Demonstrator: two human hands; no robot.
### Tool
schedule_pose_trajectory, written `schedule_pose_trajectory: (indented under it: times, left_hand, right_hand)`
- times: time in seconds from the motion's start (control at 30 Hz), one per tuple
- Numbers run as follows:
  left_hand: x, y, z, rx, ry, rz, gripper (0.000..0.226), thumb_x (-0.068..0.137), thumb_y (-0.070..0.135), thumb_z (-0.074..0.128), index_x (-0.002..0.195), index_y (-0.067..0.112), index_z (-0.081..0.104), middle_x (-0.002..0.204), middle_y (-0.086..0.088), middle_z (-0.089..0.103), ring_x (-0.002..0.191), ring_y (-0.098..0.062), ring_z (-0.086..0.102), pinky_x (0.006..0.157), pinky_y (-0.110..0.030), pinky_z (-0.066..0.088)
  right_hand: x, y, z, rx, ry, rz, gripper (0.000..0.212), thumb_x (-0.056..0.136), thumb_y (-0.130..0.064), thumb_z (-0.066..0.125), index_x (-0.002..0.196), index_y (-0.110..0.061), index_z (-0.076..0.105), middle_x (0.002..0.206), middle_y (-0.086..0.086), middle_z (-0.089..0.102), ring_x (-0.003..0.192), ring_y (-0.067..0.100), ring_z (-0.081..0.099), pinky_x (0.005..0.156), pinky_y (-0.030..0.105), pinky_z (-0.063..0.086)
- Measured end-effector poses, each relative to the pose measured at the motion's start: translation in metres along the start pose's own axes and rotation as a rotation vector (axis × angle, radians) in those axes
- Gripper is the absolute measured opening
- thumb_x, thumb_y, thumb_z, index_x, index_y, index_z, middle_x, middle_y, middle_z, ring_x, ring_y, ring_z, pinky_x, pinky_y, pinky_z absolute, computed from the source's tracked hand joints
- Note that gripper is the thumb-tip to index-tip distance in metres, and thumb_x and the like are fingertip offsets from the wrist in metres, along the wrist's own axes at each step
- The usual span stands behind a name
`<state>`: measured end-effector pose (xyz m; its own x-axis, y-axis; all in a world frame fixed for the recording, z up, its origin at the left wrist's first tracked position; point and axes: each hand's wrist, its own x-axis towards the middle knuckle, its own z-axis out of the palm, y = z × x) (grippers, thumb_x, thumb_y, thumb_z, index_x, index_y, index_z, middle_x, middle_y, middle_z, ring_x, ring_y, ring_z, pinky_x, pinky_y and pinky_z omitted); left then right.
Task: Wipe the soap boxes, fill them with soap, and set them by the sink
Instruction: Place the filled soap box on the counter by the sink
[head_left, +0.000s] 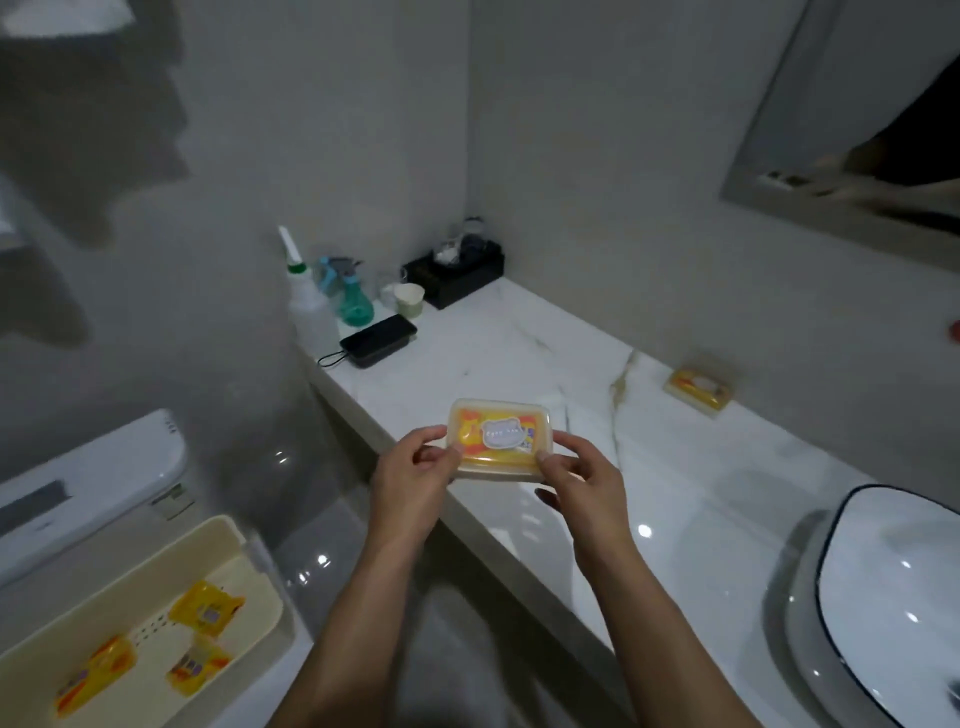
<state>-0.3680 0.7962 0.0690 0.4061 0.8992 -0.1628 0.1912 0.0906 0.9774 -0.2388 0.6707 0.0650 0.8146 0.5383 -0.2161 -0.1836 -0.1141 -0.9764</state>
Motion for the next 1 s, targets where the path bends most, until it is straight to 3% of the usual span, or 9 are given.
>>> schedule_pose_trajectory:
  times: [0.2,0.5,0.63,0.77,0.9,1.0]
  left_hand:
    - [0.009,0.015,0.109,0.05,-0.193,-0.007,0.027,0.085,0.016,0.071,0.112,0.021,0.072,0.081,-0.002,0.073,0.078,-0.018,0.071,0.086,-0.04,0.059]
    - [0.028,0.022,0.252,0.156,-0.409,-0.032,0.022,0.08,0.021,0.078,0.101,0.017,0.074,0.09,-0.003,0.075,0.089,-0.023,0.071,0.093,-0.044,0.055]
    - [0.045,0.016,0.307,0.212,-0.502,-0.013,0.03,0.08,0.027,0.079,0.108,0.016,0.074,0.095,0.0,0.075,0.092,-0.02,0.07,0.095,-0.042,0.055]
    - [0.067,0.006,0.354,0.271,-0.589,-0.012,0.033,0.081,0.026,0.079,0.111,0.012,0.074,0.098,-0.001,0.075,0.092,-0.019,0.07,0.094,-0.039,0.055]
    - [0.088,-0.008,0.394,0.361,-0.628,-0.007,0.031,0.08,0.023,0.08,0.109,0.013,0.075,0.086,0.006,0.071,0.08,-0.014,0.066,0.08,-0.027,0.053]
    - [0.104,-0.019,0.422,0.401,-0.704,-0.057,0.029,0.081,0.021,0.077,0.109,0.016,0.075,0.089,0.001,0.074,0.085,-0.022,0.07,0.084,-0.039,0.058]
  right_hand:
    - [0.042,-0.003,-0.096,0.019,0.139,0.027,0.029,0.093,-0.014,0.067,0.122,-0.022,0.068,0.107,0.016,0.07,0.098,0.027,0.071,0.087,0.043,0.06]
    - [0.089,0.006,-0.198,0.054,0.483,0.109,0.027,0.093,-0.009,0.066,0.12,-0.012,0.067,0.104,0.016,0.072,0.093,0.032,0.071,0.088,0.048,0.059]
    - [0.113,0.012,-0.227,0.014,0.599,0.161,0.025,0.092,-0.01,0.066,0.117,-0.011,0.067,0.097,0.007,0.074,0.084,0.023,0.07,0.087,0.048,0.059]
    - [0.14,0.017,-0.243,-0.078,0.703,0.241,0.021,0.09,-0.016,0.065,0.11,-0.022,0.068,0.104,0.006,0.075,0.093,0.022,0.07,0.091,0.05,0.057]
    - [0.17,0.024,-0.252,-0.142,0.789,0.332,0.017,0.089,-0.018,0.062,0.102,-0.029,0.066,0.105,0.004,0.075,0.095,0.022,0.069,0.092,0.046,0.056]
    - [0.192,0.034,-0.261,-0.158,0.814,0.377,0.019,0.089,-0.018,0.06,0.104,-0.026,0.066,0.099,0.004,0.074,0.089,0.024,0.07,0.086,0.046,0.058]
